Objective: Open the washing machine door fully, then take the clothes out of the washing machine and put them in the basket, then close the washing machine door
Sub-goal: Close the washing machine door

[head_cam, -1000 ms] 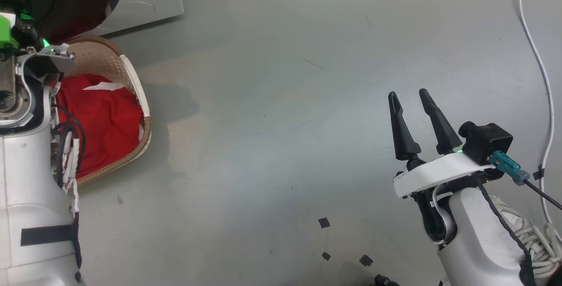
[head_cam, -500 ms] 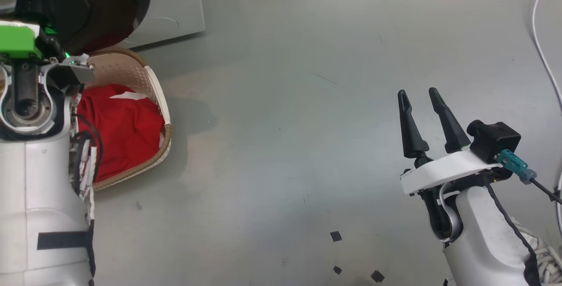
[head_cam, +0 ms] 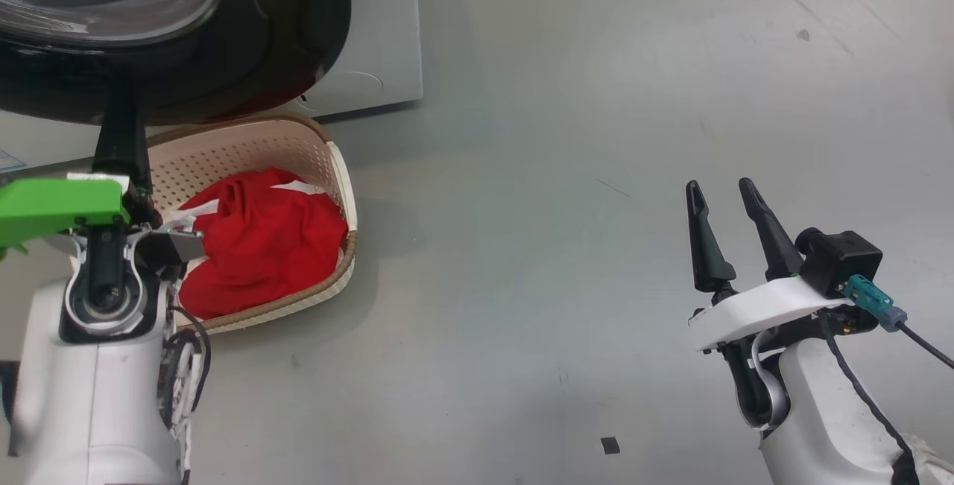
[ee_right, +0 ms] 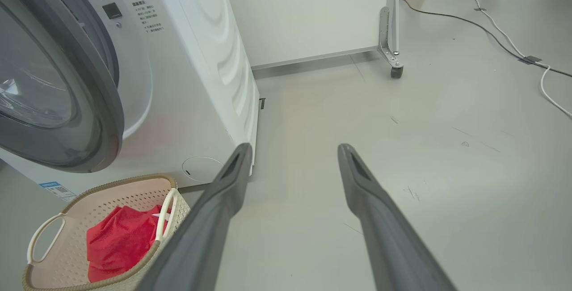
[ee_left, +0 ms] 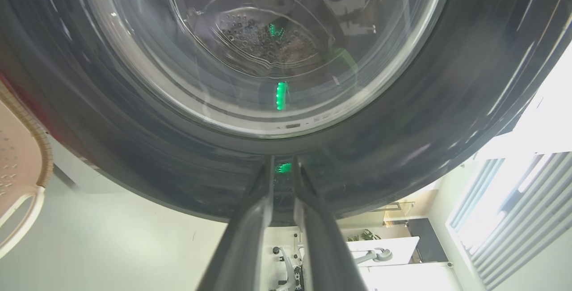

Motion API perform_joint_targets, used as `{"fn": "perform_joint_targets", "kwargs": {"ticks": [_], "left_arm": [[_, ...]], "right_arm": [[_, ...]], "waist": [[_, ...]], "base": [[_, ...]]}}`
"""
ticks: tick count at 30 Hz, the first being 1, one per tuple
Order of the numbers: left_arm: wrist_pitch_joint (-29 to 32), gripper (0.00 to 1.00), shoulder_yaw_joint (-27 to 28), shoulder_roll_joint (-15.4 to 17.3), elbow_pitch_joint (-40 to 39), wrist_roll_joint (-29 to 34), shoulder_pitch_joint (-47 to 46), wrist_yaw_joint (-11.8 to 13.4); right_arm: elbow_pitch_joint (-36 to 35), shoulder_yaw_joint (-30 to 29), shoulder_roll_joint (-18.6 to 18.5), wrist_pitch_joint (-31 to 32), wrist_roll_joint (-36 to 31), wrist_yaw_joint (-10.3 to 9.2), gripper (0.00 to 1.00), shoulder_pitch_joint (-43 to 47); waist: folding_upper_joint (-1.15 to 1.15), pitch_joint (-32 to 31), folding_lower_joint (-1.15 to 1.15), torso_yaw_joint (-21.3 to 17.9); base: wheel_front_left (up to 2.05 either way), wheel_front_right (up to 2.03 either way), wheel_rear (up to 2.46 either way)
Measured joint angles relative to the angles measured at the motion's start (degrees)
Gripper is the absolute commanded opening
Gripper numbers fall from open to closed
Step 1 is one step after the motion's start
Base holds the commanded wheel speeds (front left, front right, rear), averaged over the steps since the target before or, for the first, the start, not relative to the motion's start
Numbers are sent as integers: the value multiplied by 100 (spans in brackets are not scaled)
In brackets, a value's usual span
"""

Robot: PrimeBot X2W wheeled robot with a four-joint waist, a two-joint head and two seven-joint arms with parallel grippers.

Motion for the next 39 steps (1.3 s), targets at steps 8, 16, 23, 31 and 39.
{"fn": "perform_joint_targets", "kwargs": {"ticks": [8,16,23,31,39], "left_arm": [[-276,100,-9,-32,-45,0,659,0],[-621,100,-145,-25,-218,446,1083,-1],[-1001,100,-505,264,-404,1376,1367,-3],[-1532,100,-770,504,-558,1957,1681,-3],[-1730,100,-1042,906,-459,3032,1962,-4]], "right_arm": [[66,-68,-1,0,-35,7,100,160],[66,-137,-1,0,-29,8,100,273],[78,-82,-1,0,-60,10,100,359],[65,-47,-2,0,-34,14,100,377],[57,-12,-1,0,-34,15,100,439]], "waist": [[0,-348,0,296],[0,-655,0,532],[0,-839,0,675],[0,-1028,0,775],[0,-1112,0,799]], "base": [[0,0,0],[0,0,0],[0,0,0],[0,0,0],[0,0,0]]}}
